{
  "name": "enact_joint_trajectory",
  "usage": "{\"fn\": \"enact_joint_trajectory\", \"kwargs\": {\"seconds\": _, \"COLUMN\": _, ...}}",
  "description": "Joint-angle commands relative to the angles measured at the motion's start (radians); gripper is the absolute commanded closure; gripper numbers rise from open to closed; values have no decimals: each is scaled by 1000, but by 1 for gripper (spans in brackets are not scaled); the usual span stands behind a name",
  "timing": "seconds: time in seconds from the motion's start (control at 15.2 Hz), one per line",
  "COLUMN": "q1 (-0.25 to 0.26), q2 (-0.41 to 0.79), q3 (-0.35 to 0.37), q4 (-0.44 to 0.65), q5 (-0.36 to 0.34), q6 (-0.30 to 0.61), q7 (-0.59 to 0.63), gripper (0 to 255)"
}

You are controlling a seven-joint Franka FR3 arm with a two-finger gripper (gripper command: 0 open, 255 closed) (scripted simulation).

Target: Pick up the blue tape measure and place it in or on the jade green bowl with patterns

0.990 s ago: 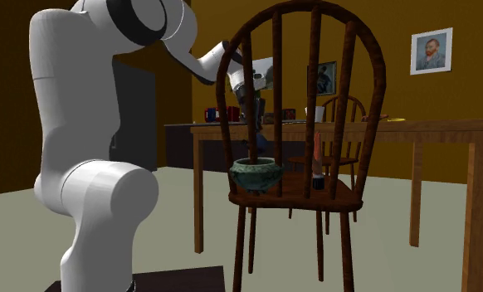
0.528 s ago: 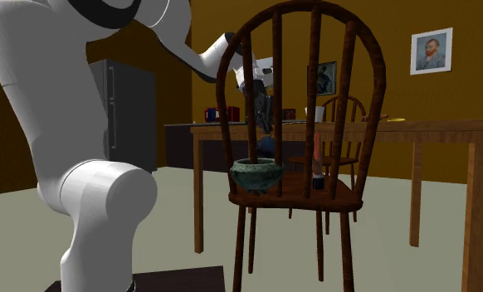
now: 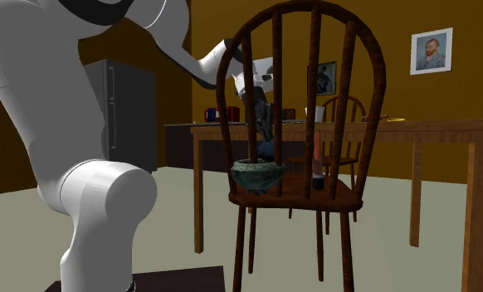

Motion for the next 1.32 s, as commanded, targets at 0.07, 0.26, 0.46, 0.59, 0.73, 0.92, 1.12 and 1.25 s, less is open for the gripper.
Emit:
{"fn": "enact_joint_trajectory", "kwargs": {"seconds": 0.07, "q1": -7, "q2": 12, "q3": -13, "q4": -58, "q5": 0, "q6": 40, "q7": 16, "gripper": 255}}
{"fn": "enact_joint_trajectory", "kwargs": {"seconds": 0.26, "q1": -9, "q2": 12, "q3": -13, "q4": -74, "q5": -1, "q6": 56, "q7": 22, "gripper": 255}}
{"fn": "enact_joint_trajectory", "kwargs": {"seconds": 0.46, "q1": -12, "q2": 12, "q3": -11, "q4": -74, "q5": 0, "q6": 57, "q7": 22, "gripper": 255}}
{"fn": "enact_joint_trajectory", "kwargs": {"seconds": 0.59, "q1": -13, "q2": 13, "q3": -10, "q4": -74, "q5": 0, "q6": 57, "q7": 21, "gripper": 255}}
{"fn": "enact_joint_trajectory", "kwargs": {"seconds": 0.73, "q1": -15, "q2": -3, "q3": -9, "q4": -84, "q5": -1, "q6": 53, "q7": 19, "gripper": 0}}
{"fn": "enact_joint_trajectory", "kwargs": {"seconds": 0.92, "q1": -17, "q2": -37, "q3": -8, "q4": -116, "q5": -6, "q6": 50, "q7": 19, "gripper": 0}}
{"fn": "enact_joint_trajectory", "kwargs": {"seconds": 1.12, "q1": -11, "q2": 18, "q3": 3, "q4": -41, "q5": 9, "q6": 27, "q7": 18, "gripper": 0}}
{"fn": "enact_joint_trajectory", "kwargs": {"seconds": 1.25, "q1": -2, "q2": 34, "q3": 23, "q4": 31, "q5": 22, "q6": -35, "q7": 13, "gripper": 0}}
